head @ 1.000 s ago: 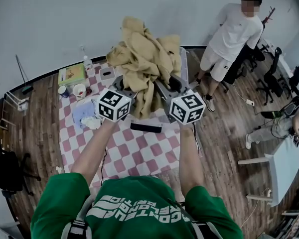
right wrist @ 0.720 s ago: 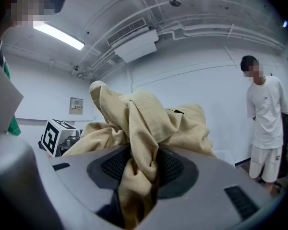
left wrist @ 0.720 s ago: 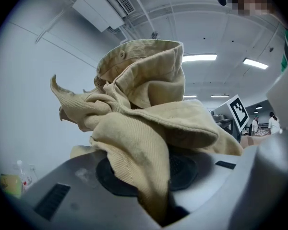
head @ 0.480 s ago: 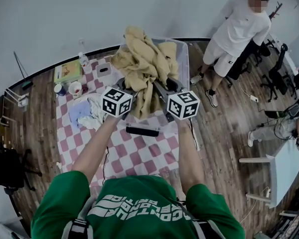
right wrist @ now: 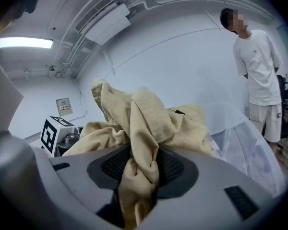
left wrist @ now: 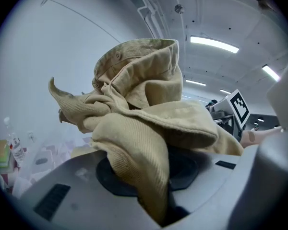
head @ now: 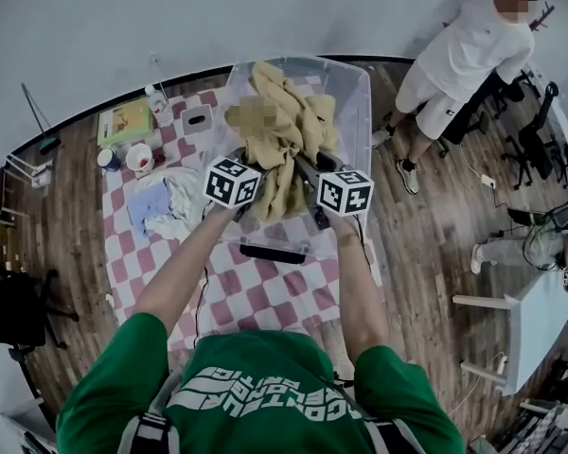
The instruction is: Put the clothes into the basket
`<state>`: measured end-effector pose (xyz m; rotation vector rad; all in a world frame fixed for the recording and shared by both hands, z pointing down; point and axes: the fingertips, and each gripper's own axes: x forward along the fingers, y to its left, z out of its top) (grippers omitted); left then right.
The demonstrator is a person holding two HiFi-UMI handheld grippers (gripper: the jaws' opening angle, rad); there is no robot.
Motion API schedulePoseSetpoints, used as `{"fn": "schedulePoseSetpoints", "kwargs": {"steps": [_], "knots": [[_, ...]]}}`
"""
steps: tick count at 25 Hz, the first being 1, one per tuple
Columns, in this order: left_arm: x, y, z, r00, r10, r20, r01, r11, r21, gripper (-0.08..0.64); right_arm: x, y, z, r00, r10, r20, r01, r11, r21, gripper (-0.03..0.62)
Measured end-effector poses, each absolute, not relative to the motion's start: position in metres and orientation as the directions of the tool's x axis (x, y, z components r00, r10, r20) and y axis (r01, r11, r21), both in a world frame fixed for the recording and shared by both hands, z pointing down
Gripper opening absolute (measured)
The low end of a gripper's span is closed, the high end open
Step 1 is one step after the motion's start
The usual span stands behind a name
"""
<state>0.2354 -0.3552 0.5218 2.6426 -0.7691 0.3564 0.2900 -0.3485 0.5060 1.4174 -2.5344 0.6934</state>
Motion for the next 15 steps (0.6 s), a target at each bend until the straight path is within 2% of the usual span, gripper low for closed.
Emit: {"fn": "schedulePoseSetpoints", "kwargs": {"steps": [15], "knots": [[0.249, -0.372, 0.665, 0.710, -0.284, 0.645, -0.588, -0.743, 0.320, 0.078, 0.303, -0.370, 0.654, -0.531, -0.559, 0.636, -0.845, 0.294, -0.447, 0.161]]}}
